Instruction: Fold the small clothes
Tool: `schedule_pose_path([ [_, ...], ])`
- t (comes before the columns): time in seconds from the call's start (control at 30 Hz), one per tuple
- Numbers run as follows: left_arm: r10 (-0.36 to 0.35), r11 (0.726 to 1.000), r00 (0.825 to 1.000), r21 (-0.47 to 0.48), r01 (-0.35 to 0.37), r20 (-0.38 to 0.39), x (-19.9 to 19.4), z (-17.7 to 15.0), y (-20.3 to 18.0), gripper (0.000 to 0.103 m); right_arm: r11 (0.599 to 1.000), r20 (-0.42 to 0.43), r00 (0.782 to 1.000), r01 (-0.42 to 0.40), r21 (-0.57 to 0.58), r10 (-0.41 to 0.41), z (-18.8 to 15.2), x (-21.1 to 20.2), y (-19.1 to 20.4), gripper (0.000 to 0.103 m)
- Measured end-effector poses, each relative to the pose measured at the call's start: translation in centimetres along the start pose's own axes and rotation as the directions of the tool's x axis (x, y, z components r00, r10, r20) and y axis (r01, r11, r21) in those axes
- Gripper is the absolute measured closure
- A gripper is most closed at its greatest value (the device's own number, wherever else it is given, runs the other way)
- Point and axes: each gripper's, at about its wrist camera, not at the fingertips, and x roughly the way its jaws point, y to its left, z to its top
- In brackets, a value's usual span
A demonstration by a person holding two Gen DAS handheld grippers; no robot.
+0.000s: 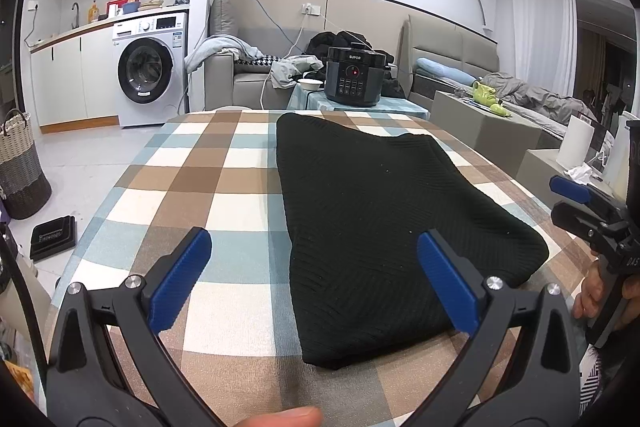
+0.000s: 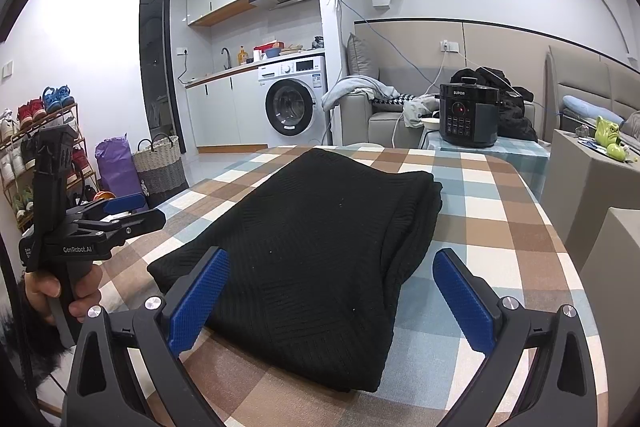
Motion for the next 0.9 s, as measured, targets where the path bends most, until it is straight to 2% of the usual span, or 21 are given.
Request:
schedule_pose_path([
  [0.9, 0.004, 1.0, 1.0, 0.0, -0.004, 0.005, -0.13, -0.05, 0.07, 0.001, 1.0, -0.001, 1.0, 0.0, 0.0, 0.0, -0.01, 0.01, 0.07, 0.0],
])
